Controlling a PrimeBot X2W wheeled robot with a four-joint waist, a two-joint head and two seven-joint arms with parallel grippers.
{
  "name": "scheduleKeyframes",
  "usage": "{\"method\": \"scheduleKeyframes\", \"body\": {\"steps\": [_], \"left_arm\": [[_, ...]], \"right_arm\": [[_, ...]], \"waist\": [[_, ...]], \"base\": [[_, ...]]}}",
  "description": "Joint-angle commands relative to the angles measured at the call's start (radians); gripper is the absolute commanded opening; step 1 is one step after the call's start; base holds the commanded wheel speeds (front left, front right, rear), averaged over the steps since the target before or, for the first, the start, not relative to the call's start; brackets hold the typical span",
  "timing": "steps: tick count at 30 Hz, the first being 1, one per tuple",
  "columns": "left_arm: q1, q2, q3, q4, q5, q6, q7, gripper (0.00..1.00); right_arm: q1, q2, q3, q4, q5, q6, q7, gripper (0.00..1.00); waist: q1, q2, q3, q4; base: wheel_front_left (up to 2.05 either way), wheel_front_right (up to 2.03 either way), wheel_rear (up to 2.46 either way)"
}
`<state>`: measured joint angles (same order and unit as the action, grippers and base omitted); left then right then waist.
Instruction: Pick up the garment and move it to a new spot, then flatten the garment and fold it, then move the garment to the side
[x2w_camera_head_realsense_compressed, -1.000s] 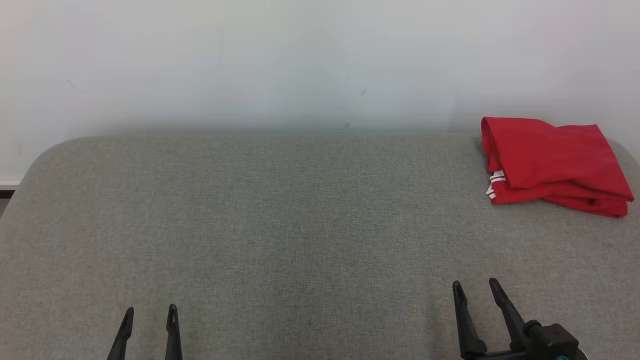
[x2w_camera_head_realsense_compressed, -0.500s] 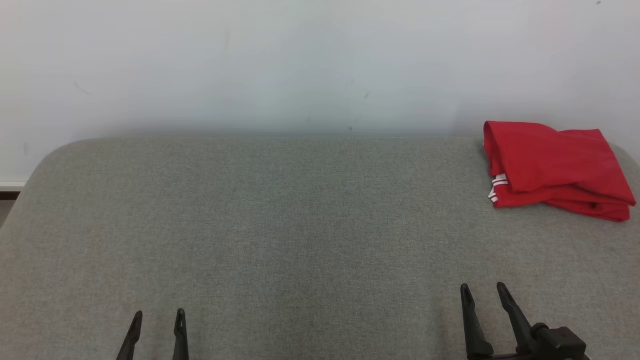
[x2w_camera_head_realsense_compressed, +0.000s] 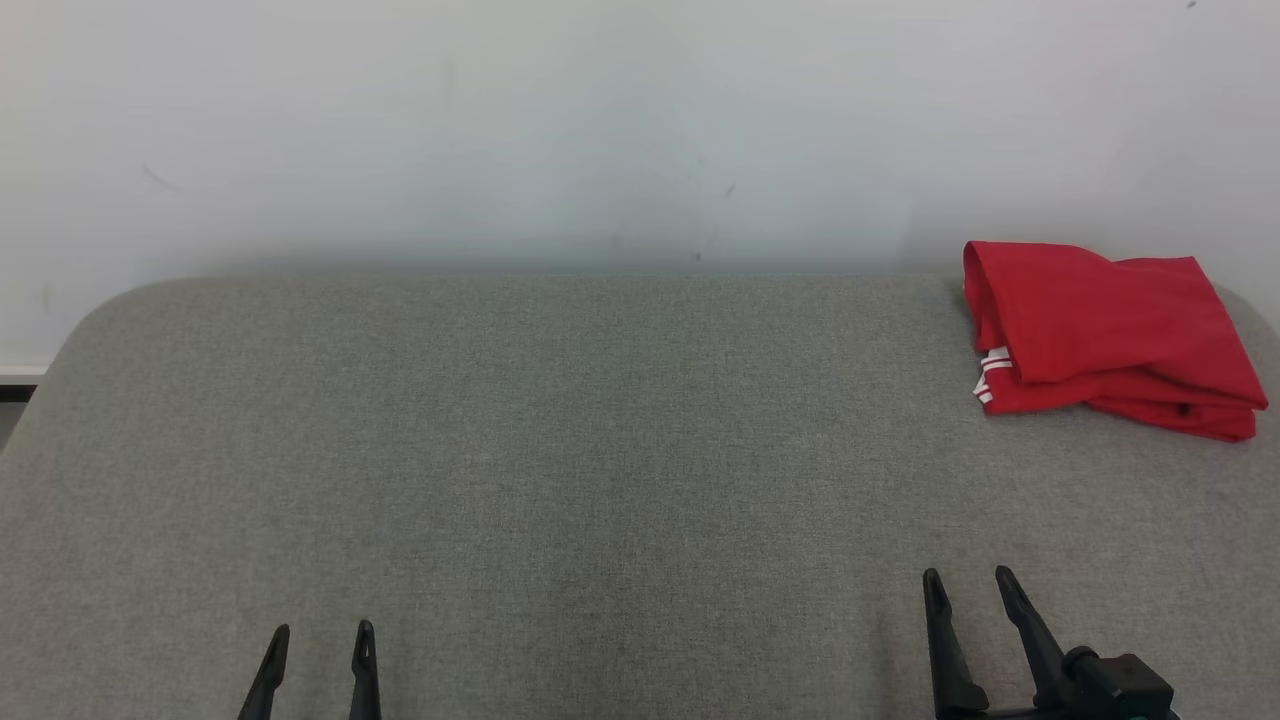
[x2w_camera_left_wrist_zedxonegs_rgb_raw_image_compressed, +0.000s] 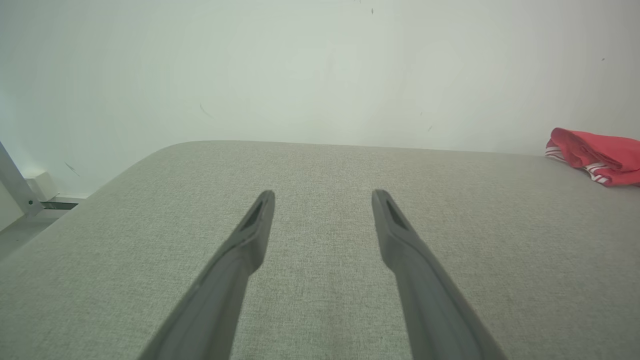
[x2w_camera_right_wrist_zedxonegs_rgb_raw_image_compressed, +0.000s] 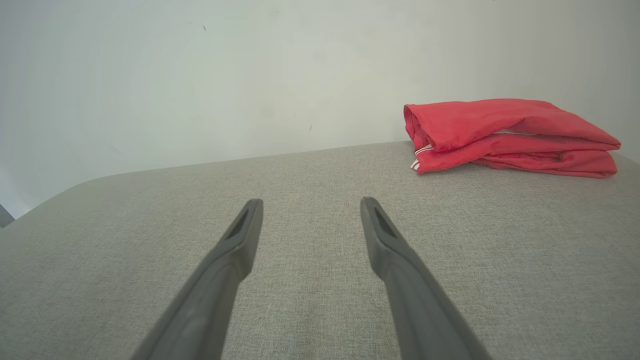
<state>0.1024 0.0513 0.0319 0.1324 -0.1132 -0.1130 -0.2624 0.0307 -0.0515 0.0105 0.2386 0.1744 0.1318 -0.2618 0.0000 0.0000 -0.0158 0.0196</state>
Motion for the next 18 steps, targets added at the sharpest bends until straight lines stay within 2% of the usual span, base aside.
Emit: {"method": "scheduleKeyframes", "body": {"steps": [1, 7, 8, 12, 18], "left_arm": [[0.008, -0.002, -0.001, 0.003, -0.002, 0.003, -0.002, 1.00], [0.008, -0.002, -0.005, 0.002, -0.009, 0.005, -0.002, 1.00], [0.000, 0.000, -0.002, 0.005, -0.006, 0.003, 0.000, 0.00], [0.001, -0.002, 0.000, 0.052, -0.011, 0.003, 0.005, 0.00], [-0.001, -0.002, 0.015, 0.043, -0.137, 0.001, 0.036, 0.00]], "right_arm": [[0.008, 0.002, -0.001, 0.000, -0.001, -0.003, -0.005, 1.00], [0.012, 0.002, -0.002, 0.001, -0.001, -0.003, -0.005, 1.00], [0.001, 0.000, -0.001, 0.003, 0.001, 0.000, 0.000, 0.00], [0.021, 0.000, 0.001, 0.043, 0.007, 0.000, 0.008, 0.00], [0.012, -0.005, 0.004, 0.034, 0.133, 0.000, 0.035, 0.00]], "waist": [[0.0000, 0.0000, 0.000, 0.000], [0.0000, 0.0000, -0.001, 0.000], [0.0000, 0.0000, -0.001, 0.000], [0.0000, 0.0000, -0.001, -0.001], [0.0000, 0.0000, 0.000, -0.001]], "base": [[0.00, 0.00, 0.00], [0.00, 0.00, 0.00], [0.00, 0.00, 0.00], [0.00, 0.00, 0.00], [0.00, 0.00, 0.00]]}}
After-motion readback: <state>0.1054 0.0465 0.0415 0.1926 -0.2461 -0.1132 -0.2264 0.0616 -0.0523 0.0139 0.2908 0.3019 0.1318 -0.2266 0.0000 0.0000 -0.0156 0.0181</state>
